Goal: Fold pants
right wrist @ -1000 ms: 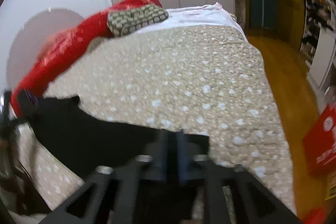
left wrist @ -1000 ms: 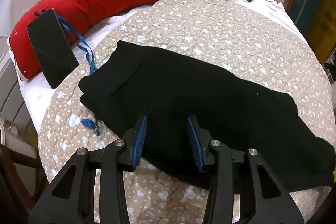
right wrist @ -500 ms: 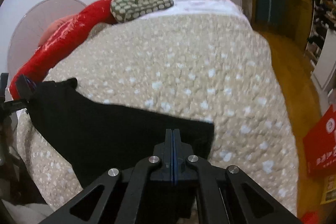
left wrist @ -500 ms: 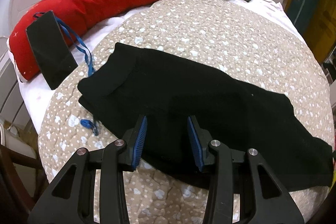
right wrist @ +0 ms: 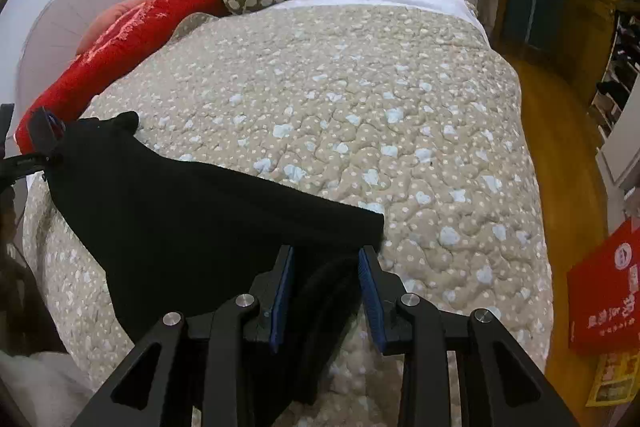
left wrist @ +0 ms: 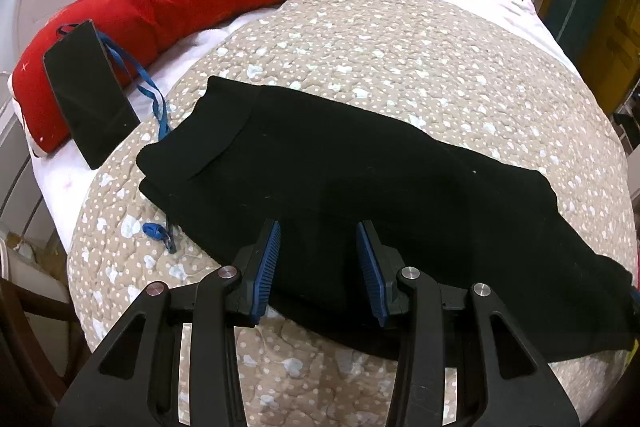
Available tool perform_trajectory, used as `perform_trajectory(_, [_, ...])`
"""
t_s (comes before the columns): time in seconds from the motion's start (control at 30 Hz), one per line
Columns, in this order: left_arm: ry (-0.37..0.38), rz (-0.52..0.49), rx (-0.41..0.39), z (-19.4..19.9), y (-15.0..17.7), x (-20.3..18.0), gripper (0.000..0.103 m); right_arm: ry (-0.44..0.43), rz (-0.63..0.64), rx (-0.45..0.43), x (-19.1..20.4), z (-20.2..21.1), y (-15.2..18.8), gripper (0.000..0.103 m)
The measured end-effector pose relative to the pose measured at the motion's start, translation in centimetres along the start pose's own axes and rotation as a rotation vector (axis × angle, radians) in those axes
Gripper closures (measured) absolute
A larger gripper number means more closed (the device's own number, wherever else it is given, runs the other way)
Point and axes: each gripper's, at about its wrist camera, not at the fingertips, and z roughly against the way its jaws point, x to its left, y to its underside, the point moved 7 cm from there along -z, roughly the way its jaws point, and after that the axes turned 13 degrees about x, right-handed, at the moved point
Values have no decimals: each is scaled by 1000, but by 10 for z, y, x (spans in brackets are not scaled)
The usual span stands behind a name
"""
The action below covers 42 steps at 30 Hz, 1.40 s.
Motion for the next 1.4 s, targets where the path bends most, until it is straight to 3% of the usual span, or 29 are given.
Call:
perform_trajectory(0.03, [1,1,0,0,0,0,64,-7,-6,-8,0,0,0,73])
perform_trajectory(0.1, [4,9,0,1,-2,1,64,-12,-22,-18,0,3,0,97])
perform_trajectory(0.23, [3,17,-9,5,-5,4,64,15,-9,-101,4,29,-12,97])
perform_trajectory(0.37, [10,16,-14,6,-4,4,64,36,26,-111,8,32,-24,96])
perform_trajectory(0.5, [12,5,0,1,-2,1,64,99,59,-19,4,11,-19,83])
perform_trajectory(0.53, [14,5,2,1,-1,0,64,80,40,-17,1,8,-18,78])
perform_trajectory(0.57, [14,5,3,0,0,-1,64,51,18,-7,-3,4,-16,65])
perform_trajectory(0.6, [14,4,4,0,0,-2,64,29,-3,7,-5,-1,-15,65])
perform_trajectory(0.63, [15,3,3,0,0,-2,64,21,-9,9,-6,-4,-12,65])
perform_trajectory(0.7, [13,3,3,0,0,-2,64,58,-16,-13,-9,-3,-11,88])
perform_trajectory(0.73, [12,5,2,0,1,-2,64,91,-30,-19,-10,-1,-11,91])
perform_trajectory(0.77, [13,7,1,0,1,-1,64,109,-51,-33,-12,3,-12,102])
perform_trajectory(0.87, [7,6,12,-7,4,-1,64,117,-113,-47,-21,6,-14,102])
perform_trajectory(0.97, [2,-3,21,-12,7,0,64,159,-95,-25,-17,-3,-17,102])
perform_trajectory(1.1, [20,-3,12,-3,7,9,64,236,-133,-100,-8,32,-29,98])
perform_trajectory(1.13, [18,8,7,0,5,15,64,186,-113,-140,6,42,-33,97])
perform_trajectory(1.17, [14,26,-3,4,3,23,64,105,-75,-168,24,50,-38,88])
perform_trajectory(1.2, [13,38,-9,6,1,29,64,-7,-14,-186,55,55,-42,72])
perform_trajectory(1.23, [12,54,-16,8,-1,36,64,-84,37,-191,81,55,-44,65])
perform_trajectory(1.33, [3,86,-14,7,-6,49,64,-280,213,-184,168,41,-43,64])
perform_trajectory(1.4, [-3,100,-16,5,-8,56,64,-340,291,-165,211,25,-43,64])
